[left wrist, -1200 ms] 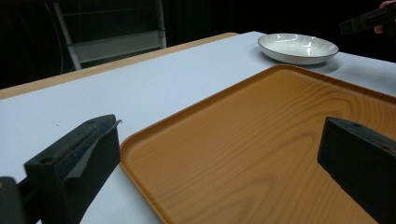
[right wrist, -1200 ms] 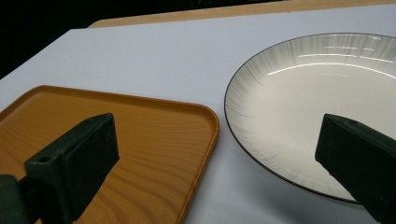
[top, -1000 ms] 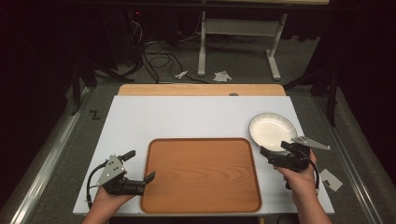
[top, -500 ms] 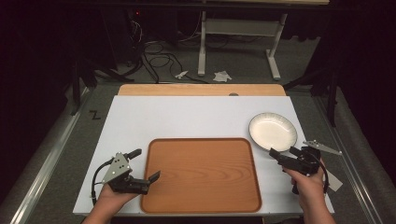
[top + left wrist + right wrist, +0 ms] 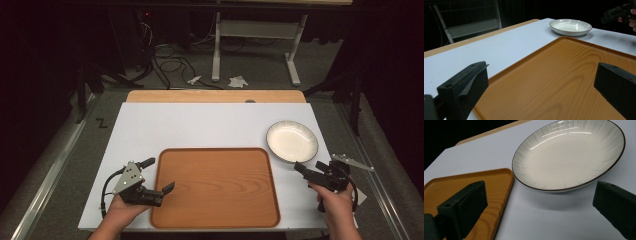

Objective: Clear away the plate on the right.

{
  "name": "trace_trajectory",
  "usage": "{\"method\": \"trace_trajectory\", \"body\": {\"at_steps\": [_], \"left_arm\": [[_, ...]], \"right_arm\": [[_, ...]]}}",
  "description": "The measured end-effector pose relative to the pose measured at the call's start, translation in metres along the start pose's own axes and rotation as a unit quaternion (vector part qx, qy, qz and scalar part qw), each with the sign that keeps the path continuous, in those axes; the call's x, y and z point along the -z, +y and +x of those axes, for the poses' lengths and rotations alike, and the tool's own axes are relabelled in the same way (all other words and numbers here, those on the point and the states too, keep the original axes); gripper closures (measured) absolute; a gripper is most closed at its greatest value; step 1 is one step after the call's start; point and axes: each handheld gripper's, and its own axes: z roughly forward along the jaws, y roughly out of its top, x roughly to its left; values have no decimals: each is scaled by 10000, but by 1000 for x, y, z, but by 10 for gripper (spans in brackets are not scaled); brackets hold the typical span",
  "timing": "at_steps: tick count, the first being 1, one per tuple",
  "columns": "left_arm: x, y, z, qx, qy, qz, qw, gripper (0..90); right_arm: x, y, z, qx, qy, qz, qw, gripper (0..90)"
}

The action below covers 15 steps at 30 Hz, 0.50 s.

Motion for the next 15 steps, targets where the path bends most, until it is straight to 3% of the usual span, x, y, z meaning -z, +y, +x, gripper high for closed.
{"method": "trace_trajectory", "body": {"at_steps": [6, 15], "left_arm": [[-3, 3, 4, 137, 165, -81, 9997, 3], [-9, 7, 2, 108, 144, -113, 9998, 3]], "right_arm": [[5, -5, -6, -86, -64, 37, 9999, 0], [12, -13, -14, -384, 77, 86, 9992, 0]]}}
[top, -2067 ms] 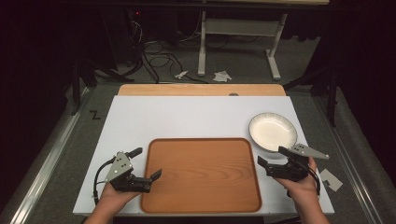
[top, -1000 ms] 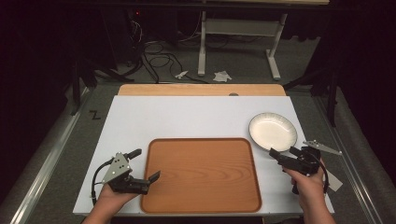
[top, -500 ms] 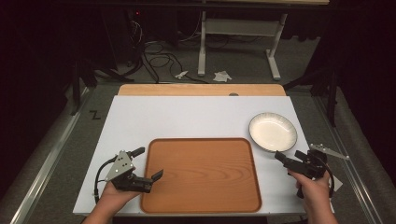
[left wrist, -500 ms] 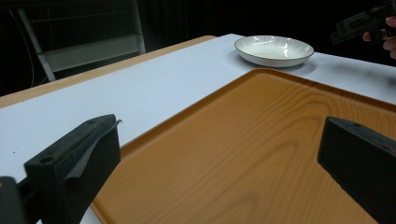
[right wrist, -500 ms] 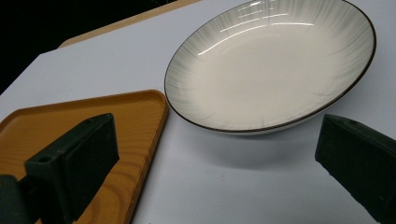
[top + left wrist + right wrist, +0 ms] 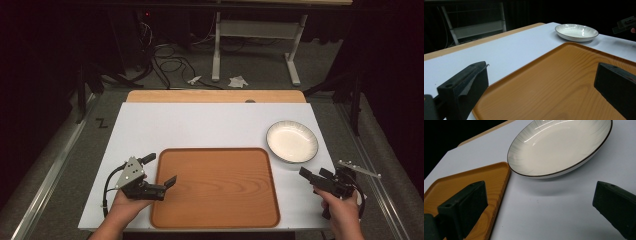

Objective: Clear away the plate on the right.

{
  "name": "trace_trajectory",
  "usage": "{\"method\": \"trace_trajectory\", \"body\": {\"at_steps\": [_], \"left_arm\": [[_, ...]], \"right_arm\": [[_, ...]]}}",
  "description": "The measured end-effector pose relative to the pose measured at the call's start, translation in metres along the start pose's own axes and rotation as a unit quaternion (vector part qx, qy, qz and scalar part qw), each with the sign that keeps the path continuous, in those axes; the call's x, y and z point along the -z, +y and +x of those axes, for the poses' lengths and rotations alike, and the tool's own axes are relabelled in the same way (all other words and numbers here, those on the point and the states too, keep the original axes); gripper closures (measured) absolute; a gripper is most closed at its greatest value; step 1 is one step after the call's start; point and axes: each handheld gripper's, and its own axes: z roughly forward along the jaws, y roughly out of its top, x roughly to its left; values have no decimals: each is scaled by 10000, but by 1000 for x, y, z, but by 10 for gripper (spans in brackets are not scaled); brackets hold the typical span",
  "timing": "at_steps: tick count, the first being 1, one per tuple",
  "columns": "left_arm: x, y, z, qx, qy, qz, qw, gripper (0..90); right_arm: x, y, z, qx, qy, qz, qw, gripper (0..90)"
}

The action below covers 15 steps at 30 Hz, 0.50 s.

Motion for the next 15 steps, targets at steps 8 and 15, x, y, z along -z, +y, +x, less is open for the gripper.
{"method": "trace_trajectory", "body": {"at_steps": [8, 15], "left_arm": [[-5, 2, -5, -131, -111, -2, 9999, 3], [-4, 2, -5, -158, -168, -7, 9997, 3]], "right_arm": [[2, -2, -4, -271, -182, -11, 9995, 158], [-5, -1, -10, -488, 22, 114, 9987, 310]]}}
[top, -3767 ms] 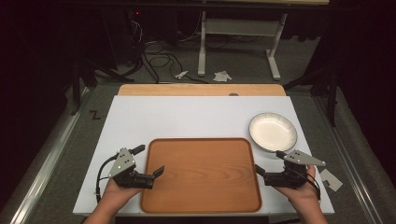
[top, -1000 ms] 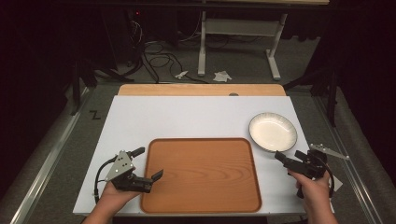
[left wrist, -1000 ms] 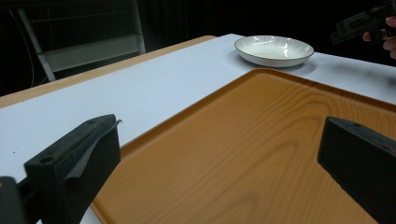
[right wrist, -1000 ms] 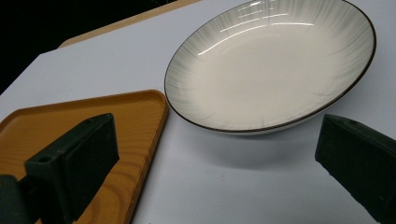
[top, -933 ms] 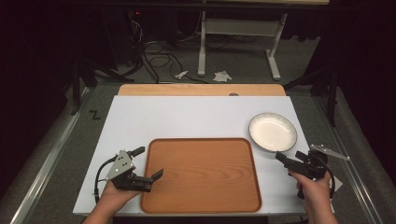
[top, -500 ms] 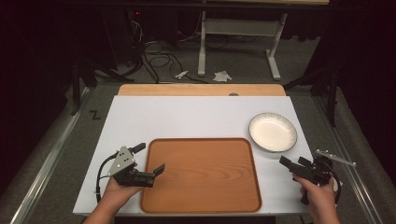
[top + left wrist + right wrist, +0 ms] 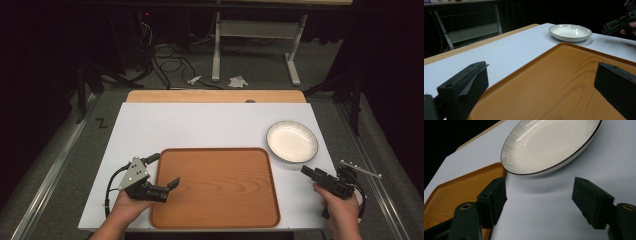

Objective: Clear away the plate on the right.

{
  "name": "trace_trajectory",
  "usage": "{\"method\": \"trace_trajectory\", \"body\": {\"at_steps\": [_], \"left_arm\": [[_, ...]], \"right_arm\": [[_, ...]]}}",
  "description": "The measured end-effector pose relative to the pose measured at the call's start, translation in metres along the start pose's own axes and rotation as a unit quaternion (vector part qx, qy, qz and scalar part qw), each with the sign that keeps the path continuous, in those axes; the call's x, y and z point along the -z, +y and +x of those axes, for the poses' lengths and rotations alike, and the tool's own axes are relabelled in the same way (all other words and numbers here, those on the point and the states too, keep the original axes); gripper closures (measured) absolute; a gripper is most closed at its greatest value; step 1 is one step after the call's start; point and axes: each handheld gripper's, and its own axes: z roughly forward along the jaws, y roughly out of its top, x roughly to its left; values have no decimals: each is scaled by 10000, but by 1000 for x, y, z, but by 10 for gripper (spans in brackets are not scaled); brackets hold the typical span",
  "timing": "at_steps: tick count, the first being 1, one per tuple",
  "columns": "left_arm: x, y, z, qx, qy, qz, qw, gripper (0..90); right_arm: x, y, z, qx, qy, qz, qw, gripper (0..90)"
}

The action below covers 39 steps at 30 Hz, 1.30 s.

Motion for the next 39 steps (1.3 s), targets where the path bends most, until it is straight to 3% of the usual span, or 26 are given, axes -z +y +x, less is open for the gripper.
{"method": "trace_trajectory", "body": {"at_steps": [9, 15, 21, 23, 31, 38, 39], "left_arm": [[1, 0, -2, -50, -54, 34, 10000, 3], [6, -5, -1, -38, 2, 101, 9999, 3], [10, -7, -2, -28, 6, 136, 9999, 3], [10, -8, -2, -28, 0, 164, 9999, 3], [6, -8, -3, -18, -47, 173, 9998, 3], [6, -7, -2, -12, -72, 134, 9999, 3], [6, -7, -2, -7, -76, 122, 9999, 3]], "right_arm": [[-7, 1, -9, -92, 59, -44, 9999, 434], [-16, 7, -20, -624, 166, -95, 9979, 466], [-25, 13, -28, -832, 59, -143, 9964, 503], [-28, 15, -31, -1023, 24, -158, 9946, 511], [-36, 23, -43, -1348, -141, -246, 9905, 521], [-44, 31, -47, -1648, -90, -105, 9862, 535], [-47, 33, -47, -1771, -134, -62, 9841, 547]]}}
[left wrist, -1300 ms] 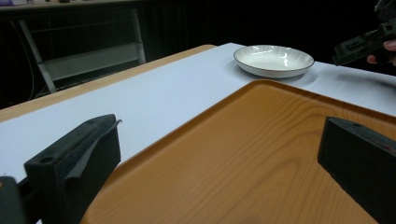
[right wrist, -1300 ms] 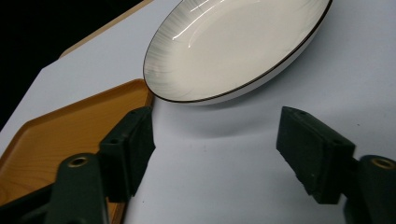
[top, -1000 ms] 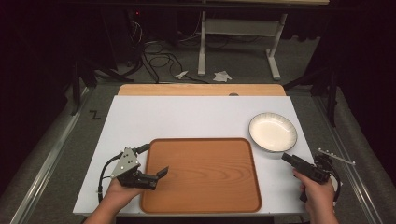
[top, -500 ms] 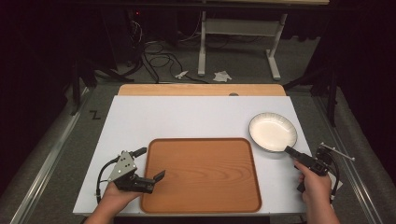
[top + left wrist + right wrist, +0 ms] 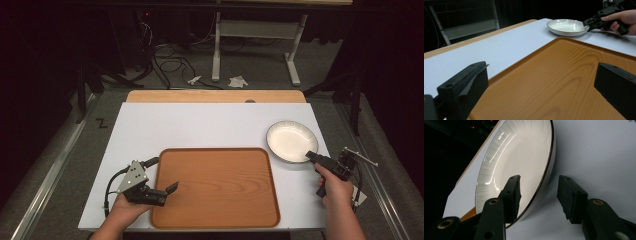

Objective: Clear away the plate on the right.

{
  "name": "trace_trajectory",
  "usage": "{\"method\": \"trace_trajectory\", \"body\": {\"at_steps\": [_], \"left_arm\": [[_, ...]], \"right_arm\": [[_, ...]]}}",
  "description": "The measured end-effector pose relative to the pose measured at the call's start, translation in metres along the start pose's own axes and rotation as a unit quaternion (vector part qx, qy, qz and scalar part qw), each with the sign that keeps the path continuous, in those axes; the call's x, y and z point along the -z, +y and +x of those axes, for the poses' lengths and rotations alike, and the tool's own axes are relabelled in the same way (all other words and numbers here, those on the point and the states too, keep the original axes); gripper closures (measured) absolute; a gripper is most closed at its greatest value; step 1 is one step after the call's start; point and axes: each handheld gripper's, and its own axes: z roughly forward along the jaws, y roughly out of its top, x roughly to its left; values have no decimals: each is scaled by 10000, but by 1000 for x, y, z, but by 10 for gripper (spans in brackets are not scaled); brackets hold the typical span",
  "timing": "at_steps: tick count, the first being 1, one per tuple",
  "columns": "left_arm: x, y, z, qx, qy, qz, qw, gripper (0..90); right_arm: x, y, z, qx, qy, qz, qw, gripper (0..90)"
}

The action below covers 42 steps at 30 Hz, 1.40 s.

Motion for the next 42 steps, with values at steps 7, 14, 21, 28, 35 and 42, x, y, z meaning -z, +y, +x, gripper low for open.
{"method": "trace_trajectory", "body": {"at_steps": [7, 14, 21, 28, 35, 42], "left_arm": [[0, 0, 0, 11, -32, -15, 10000, 3], [-3, -1, -1, -20, -45, 57, 10000, 3], [-4, -1, -2, -16, -1, 80, 10000, 4], [-4, -2, -2, -22, 5, 108, 9999, 4], [-3, -2, -2, -49, -6, 97, 9999, 3], [-3, -2, -2, -49, -10, 100, 9999, 4]], "right_arm": [[-8, 3, 4, -16, -15, 76, 10000, 578], [-10, 4, -1, -109, 28, 60, 9999, 678], [-11, 6, -4, -193, 62, 138, 9997, 713], [-11, 7, -4, -129, -33, 147, 9998, 768], [-11, 6, -6, -32, -52, 138, 9999, 821], [-9, 8, -9, -224, 174, 138, 9995, 856]]}}
